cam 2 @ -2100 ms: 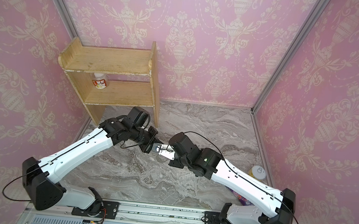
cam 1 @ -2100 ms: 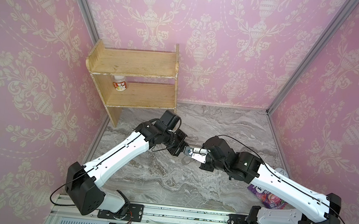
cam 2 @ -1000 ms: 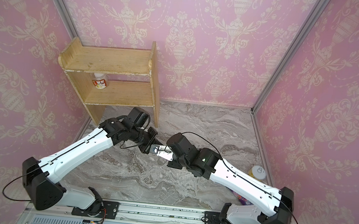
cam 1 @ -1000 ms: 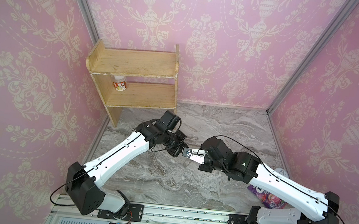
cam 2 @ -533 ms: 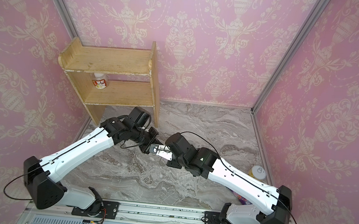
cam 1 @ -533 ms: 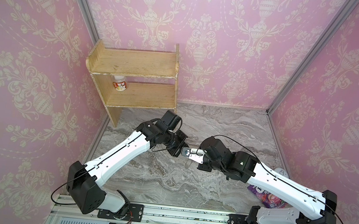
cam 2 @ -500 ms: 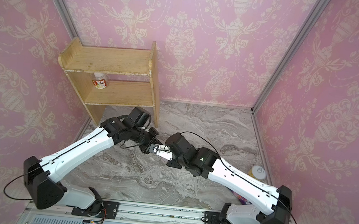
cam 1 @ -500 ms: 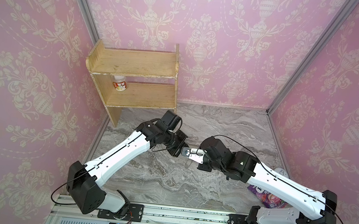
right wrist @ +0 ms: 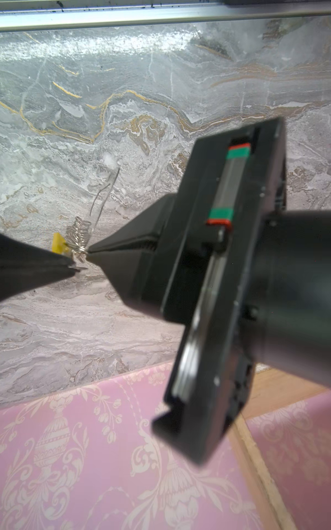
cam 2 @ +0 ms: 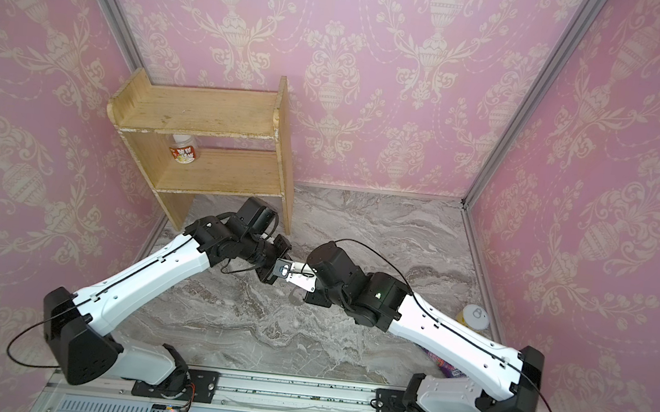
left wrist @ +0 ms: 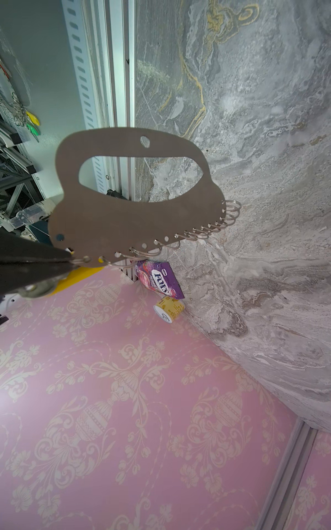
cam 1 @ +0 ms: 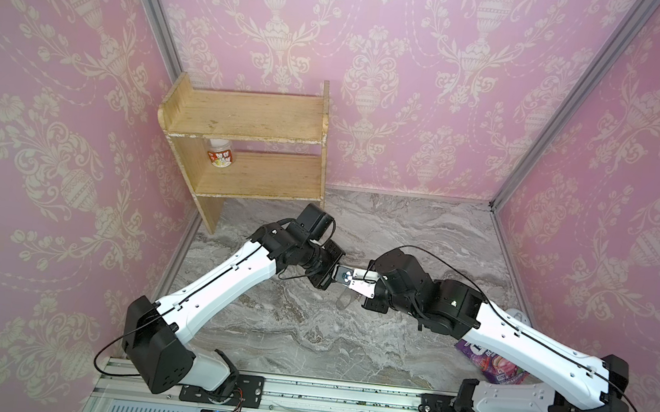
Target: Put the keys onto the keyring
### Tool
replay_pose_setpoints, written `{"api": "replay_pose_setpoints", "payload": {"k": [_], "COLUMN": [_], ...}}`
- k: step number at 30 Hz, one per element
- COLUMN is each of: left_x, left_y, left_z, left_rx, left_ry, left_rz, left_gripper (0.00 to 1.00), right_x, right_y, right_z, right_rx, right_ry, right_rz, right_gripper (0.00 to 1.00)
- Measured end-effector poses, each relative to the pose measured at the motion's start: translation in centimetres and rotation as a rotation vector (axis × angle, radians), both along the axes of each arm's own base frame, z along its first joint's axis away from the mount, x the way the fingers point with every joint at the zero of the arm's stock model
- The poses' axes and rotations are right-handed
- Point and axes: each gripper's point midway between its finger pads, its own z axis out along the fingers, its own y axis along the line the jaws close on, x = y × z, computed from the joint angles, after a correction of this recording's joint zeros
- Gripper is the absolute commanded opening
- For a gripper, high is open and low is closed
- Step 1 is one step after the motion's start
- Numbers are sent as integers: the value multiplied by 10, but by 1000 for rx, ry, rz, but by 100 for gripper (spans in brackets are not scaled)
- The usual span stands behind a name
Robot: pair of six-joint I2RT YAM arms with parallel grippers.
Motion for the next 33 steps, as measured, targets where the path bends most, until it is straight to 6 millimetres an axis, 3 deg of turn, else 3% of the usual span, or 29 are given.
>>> {"api": "replay_pose_setpoints", "payload": {"k": [14,25,29,33], "left_x": [3,9,9,10], "left_y": [5,22,28,39], "left_z": [0,2,2,0], "left_rx": [7,33,49,79], "left_ry": [-13,-44,-54,-67], "left_rz": [6,31,31,37], "left_gripper": [0,0,0,0], "right_x": [1,7,9,1], "right_y": [-5,-37,-43,-42], "right_z": [2,10,-4,-41], "right_rx": [21,183,208,206], "right_ry": [15,164,261,406], "right_rz": [-25,-117,-165,-207], "right_gripper": [0,0,0,0]}}
